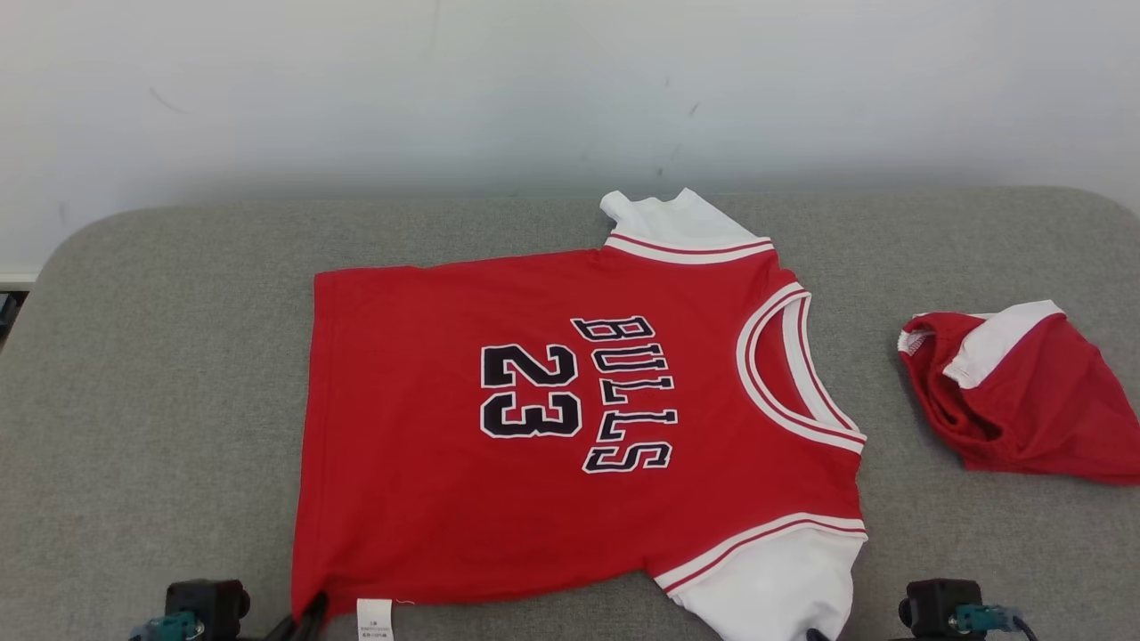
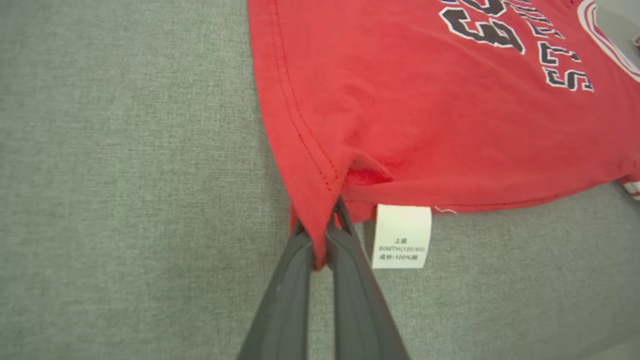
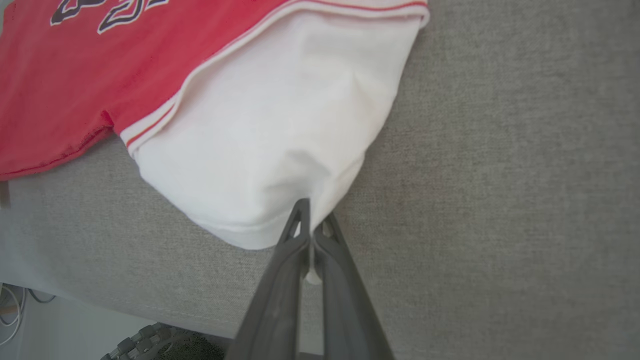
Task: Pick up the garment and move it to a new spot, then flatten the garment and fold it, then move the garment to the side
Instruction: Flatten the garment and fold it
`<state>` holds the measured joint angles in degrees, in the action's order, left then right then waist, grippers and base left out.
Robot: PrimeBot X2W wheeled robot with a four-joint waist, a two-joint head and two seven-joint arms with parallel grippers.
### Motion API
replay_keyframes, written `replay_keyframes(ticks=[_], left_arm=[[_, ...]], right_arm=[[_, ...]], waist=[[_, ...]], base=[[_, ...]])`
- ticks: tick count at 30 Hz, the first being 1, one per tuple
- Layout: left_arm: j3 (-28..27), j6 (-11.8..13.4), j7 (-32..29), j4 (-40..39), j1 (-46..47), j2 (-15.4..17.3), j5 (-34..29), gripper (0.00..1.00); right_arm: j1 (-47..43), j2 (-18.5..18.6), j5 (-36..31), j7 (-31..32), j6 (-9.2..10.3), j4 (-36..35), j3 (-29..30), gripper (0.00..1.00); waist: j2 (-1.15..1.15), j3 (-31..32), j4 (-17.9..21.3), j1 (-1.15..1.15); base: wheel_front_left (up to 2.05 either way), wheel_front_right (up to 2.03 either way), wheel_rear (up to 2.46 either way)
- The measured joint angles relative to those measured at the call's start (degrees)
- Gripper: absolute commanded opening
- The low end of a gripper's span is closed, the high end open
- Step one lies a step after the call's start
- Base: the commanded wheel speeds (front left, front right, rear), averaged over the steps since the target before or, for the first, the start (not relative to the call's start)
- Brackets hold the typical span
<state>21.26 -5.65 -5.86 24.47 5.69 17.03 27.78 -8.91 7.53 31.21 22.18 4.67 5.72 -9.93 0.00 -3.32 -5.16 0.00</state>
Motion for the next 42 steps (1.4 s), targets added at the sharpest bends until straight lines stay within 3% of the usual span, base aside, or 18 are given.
replay_keyframes(ticks=[13,21,29,42], left_arm=[[-1.0,-0.5,0.1,-8.3,-2.2,2.8,2.7,0.00],[-1.6,-1.0,-2.5,-10.1,-0.3,5.1,4.4,0.00],[-0.8,-1.5,-6.9,-8.0,5.9,6.5,7.4,0.00],[3.6,-1.5,-14.4,-2.5,20.1,7.7,14.1,0.00]], right_arm=[[-2.1,1.4,6.9,-0.4,-2.77,-10.4,5.1,0.00],[4.9,4.8,7.1,2.9,-3.54,-11.1,6.3,0.00],[17.1,6.4,8.6,7.7,-3.94,-5.0,6.5,0.00],[36.1,6.0,5.4,13.2,-3.57,8.0,0.8,0.00]], waist=[[0.00,0.7,-0.4,0.00],[0.00,0.4,-0.2,0.00],[0.00,-0.6,-0.2,0.00],[0.00,-5.1,-0.2,0.01]], base=[[0.00,0.00,0.00],[0.00,0.00,0.00],[0.00,0.00,0.00],[0.00,0.00,0.00]])
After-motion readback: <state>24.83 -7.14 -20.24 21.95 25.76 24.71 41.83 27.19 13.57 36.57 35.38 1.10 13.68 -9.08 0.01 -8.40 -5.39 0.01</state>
